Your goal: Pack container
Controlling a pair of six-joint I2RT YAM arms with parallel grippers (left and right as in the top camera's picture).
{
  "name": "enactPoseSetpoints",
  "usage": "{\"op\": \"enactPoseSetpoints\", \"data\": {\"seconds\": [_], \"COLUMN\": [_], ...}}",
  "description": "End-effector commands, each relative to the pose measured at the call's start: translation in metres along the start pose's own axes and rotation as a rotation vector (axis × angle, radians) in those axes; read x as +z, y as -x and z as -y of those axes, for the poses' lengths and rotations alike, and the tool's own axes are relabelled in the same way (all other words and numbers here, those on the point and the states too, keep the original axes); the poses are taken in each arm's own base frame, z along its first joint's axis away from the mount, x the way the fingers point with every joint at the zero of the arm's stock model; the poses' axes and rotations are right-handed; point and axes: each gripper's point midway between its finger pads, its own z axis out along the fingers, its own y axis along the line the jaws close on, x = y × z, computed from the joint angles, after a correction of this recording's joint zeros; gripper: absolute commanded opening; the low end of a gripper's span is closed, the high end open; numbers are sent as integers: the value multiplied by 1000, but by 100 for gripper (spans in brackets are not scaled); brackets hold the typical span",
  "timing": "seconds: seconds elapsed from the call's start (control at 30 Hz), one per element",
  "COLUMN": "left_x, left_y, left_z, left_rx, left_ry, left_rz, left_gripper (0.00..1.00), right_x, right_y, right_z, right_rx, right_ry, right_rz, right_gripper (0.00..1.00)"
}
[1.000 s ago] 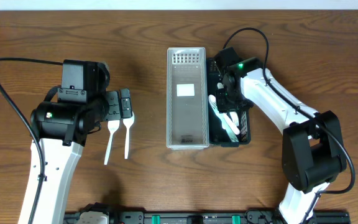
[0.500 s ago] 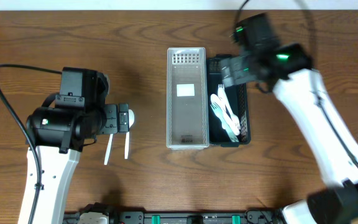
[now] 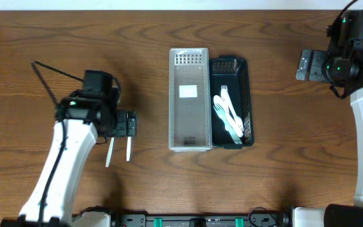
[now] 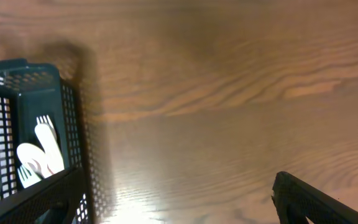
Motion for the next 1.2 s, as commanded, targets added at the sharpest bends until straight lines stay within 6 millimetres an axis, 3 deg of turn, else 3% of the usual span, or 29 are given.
{"op": "enactPoseSetpoints", "data": {"seconds": [0.0,0.47,0.97,1.17], "left_x": [22,71,116,118], "left_y": [-6,-4,-18,-14], "left_z": [-6,-45,-43,-43], "left_rx": [-12,-134,-104,-98], "left_ry": [28,80,66,65], "left_rz": [-51,-150,-248,-235], "left_gripper": [98,98,100,81], "right_x": [9,27,28,27], "right_y": [-8,-23,-22,-23], "right_z": [-6,-6,-7,-6], "right_rx": [-13,-16,-16,-16], "right_ry": [41,38,38,38], "right_rz": [-30,-68,-64,-69], "right_gripper": [99,99,99,99]}}
